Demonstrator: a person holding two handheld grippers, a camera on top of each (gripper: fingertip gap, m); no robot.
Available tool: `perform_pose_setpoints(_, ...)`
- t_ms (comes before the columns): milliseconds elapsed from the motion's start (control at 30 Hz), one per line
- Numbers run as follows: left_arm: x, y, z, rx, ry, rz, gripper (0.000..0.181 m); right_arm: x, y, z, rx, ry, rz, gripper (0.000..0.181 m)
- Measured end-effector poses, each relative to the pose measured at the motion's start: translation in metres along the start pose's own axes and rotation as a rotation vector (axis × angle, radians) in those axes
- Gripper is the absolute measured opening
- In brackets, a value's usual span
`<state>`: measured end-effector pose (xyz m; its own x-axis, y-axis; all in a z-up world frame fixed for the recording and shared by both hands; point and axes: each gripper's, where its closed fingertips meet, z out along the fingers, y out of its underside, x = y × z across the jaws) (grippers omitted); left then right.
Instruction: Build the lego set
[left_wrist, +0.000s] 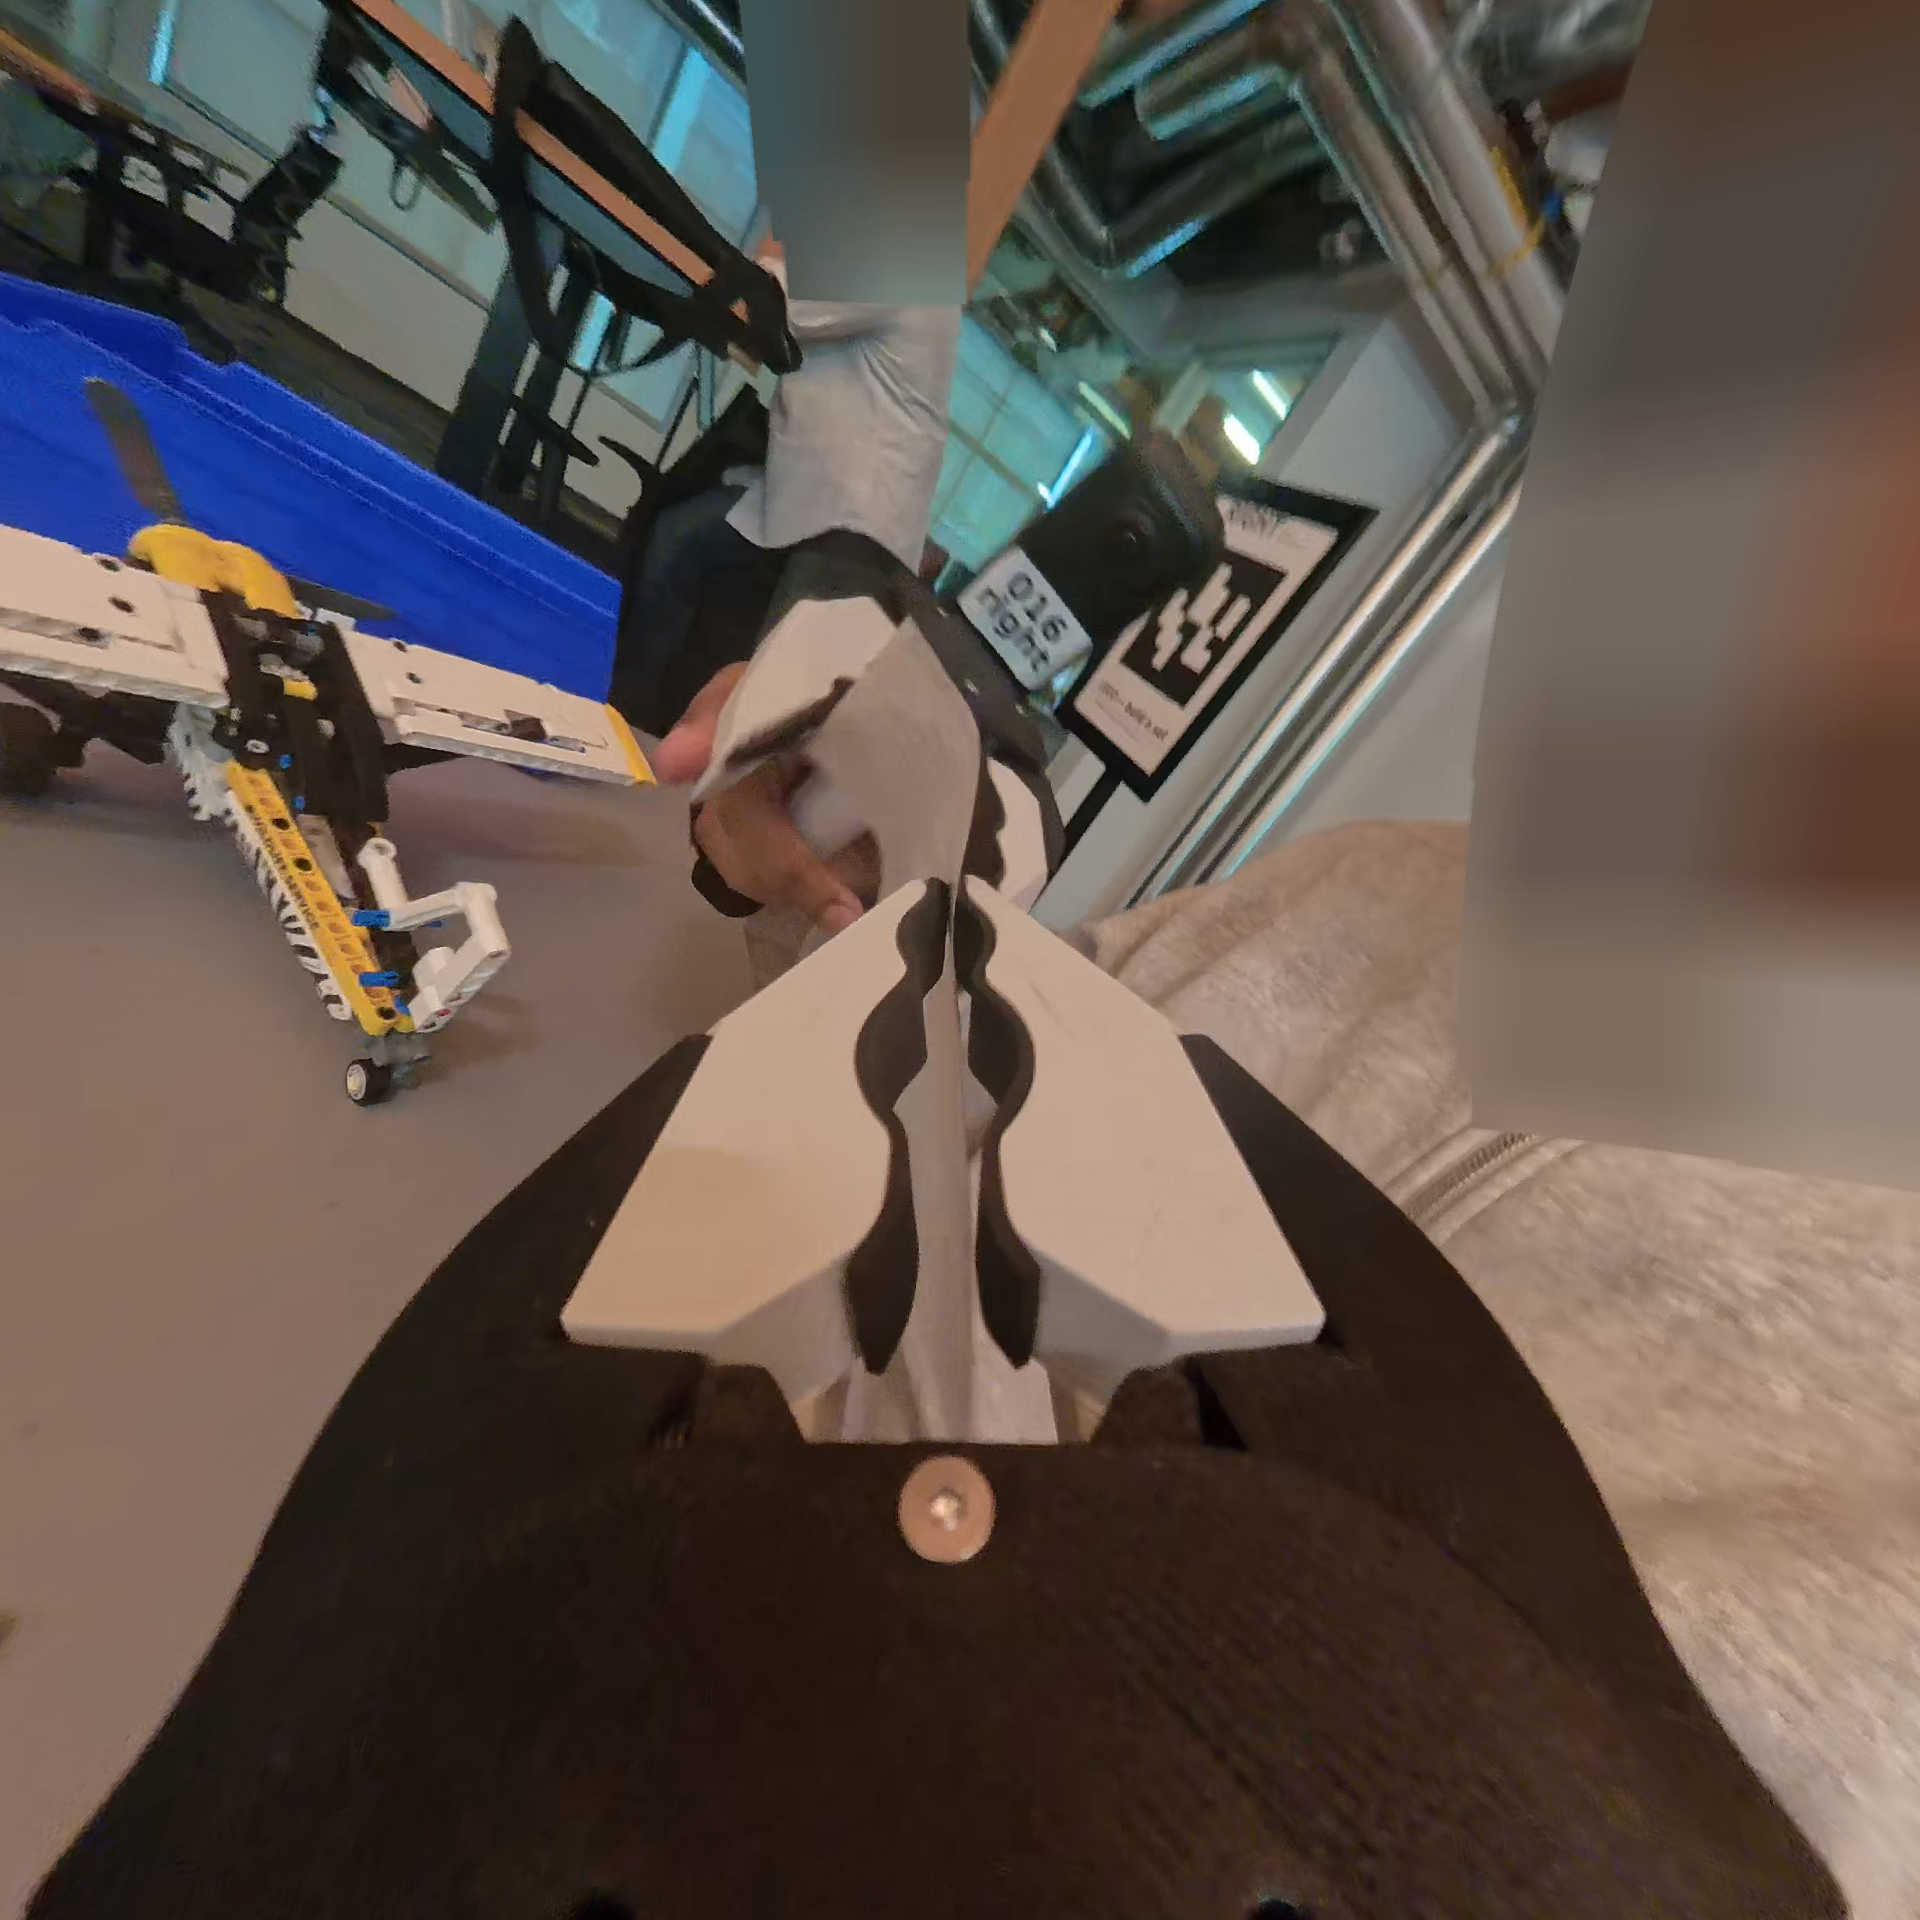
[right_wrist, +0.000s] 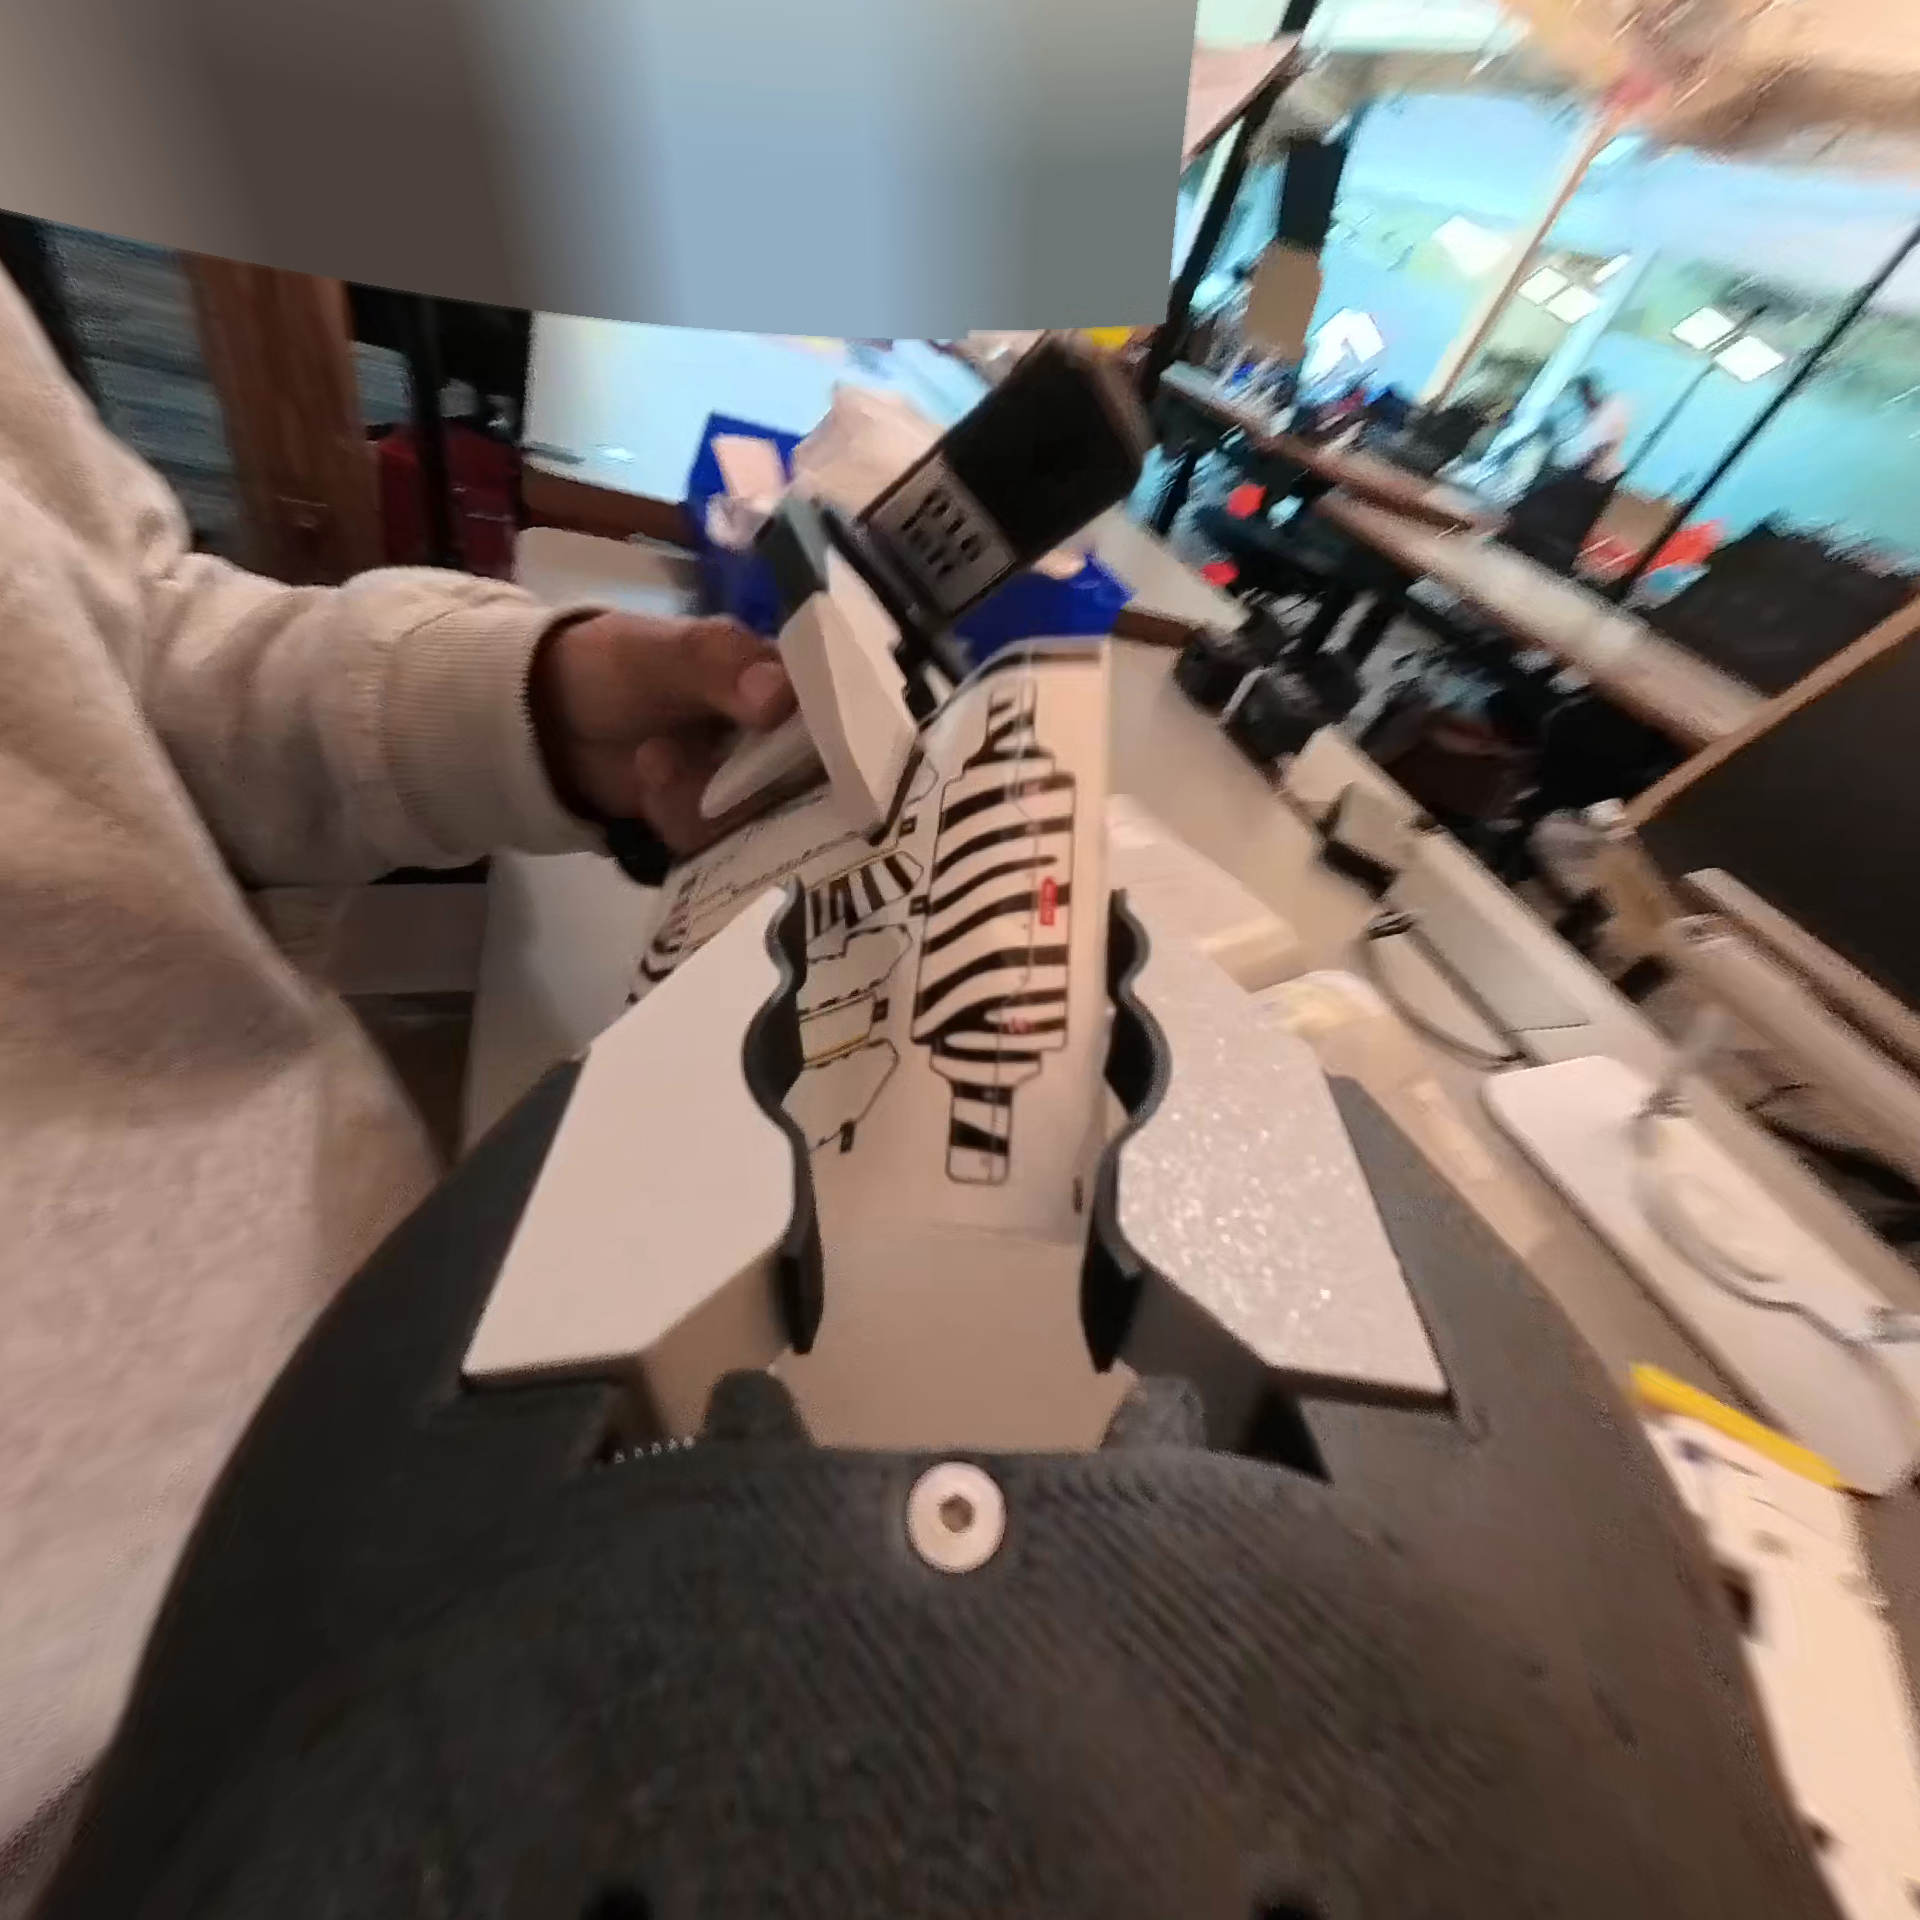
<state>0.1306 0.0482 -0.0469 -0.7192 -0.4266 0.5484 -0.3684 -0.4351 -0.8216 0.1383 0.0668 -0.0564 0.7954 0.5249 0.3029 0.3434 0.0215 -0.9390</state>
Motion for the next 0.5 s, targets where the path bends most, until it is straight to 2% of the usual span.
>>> perform_pose_setpoints(100,-0.01,-0.009,-0.01,0.083,-0.012,-0.068,0.0,0.012,-0.024,-0.012,0.118,0.141,-0.12,0.057)
perform_pose_setpoints(200,-0.018,-0.014,-0.016,0.129,-0.031,-0.105,0.0,0.008,-0.043,-0.021,0.2,0.173,-0.188,0.051)
perform_pose_setpoints(300,-0.017,-0.015,-0.015,0.141,-0.022,-0.109,0.0,-0.002,-0.032,-0.012,0.118,0.111,-0.176,0.05)
perform_pose_setpoints(500,-0.01,-0.012,-0.009,0.108,-0.024,-0.084,0.0,-0.004,-0.01,0.003,-0.006,0.109,-0.203,0.044)
